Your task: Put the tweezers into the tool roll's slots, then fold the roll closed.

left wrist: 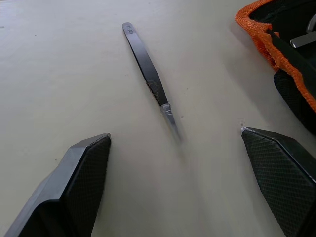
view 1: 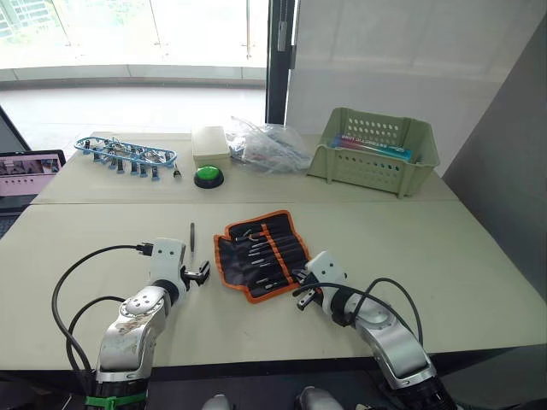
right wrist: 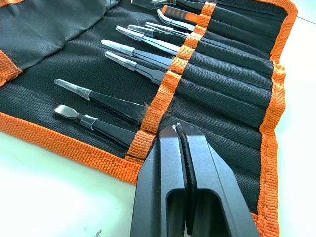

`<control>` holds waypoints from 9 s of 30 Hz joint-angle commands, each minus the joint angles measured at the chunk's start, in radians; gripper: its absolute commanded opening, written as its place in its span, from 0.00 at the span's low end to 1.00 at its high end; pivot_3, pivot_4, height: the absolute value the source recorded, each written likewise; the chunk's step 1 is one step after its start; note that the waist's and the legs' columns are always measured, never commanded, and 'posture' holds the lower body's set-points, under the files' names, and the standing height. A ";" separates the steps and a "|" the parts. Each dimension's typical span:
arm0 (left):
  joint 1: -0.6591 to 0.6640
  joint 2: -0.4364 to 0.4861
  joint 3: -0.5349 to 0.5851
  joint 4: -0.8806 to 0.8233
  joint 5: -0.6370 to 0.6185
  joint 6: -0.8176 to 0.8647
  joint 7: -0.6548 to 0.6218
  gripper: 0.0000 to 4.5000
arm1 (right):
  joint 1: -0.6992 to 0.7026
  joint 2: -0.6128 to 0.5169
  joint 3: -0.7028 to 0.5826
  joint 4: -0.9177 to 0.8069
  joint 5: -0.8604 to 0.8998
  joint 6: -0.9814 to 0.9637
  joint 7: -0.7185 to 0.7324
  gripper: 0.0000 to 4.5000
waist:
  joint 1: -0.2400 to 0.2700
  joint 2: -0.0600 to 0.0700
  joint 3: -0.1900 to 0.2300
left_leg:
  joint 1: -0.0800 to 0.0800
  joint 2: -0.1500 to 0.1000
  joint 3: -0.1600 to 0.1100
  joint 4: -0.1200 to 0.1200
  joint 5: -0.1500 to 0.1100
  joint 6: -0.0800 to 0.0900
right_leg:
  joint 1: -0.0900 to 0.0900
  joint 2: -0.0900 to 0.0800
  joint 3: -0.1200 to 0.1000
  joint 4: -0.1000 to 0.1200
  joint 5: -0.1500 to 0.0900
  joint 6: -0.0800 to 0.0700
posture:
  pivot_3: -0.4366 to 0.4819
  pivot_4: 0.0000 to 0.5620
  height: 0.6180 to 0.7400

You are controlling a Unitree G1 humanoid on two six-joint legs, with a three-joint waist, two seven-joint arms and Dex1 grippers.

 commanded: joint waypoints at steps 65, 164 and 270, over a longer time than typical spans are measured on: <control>-0.405 0.284 -0.592 0.113 0.092 -0.176 -0.737 0.01 | 0.098 0.019 -0.001 -0.077 -0.009 0.053 -0.090 0.00 | 0.016 0.001 0.003 | -0.020 -0.002 0.001 -0.001 -0.001 -0.001 | -0.016 -0.002 0.000 -0.004 -0.003 0.002 | 0.48 0.27 0.98; -0.028 0.520 -0.063 0.292 -0.225 -0.794 -1.257 1.00 | 0.089 -0.294 0.129 -0.128 0.111 -0.525 0.439 0.01 | 0.013 0.000 0.005 | -0.016 0.001 0.004 0.002 0.000 0.000 | -0.016 -0.003 -0.003 0.001 -0.002 -0.001 | 0.48 0.27 0.98; -0.243 0.476 -0.357 0.459 -0.128 -0.533 -1.073 0.00 | -0.003 -0.167 -0.064 -0.090 0.134 -0.050 0.168 0.90 | 0.029 0.003 0.005 | -0.017 0.000 0.002 0.017 0.000 0.001 | -0.016 0.001 0.001 0.017 -0.002 0.002 | 0.48 0.27 0.98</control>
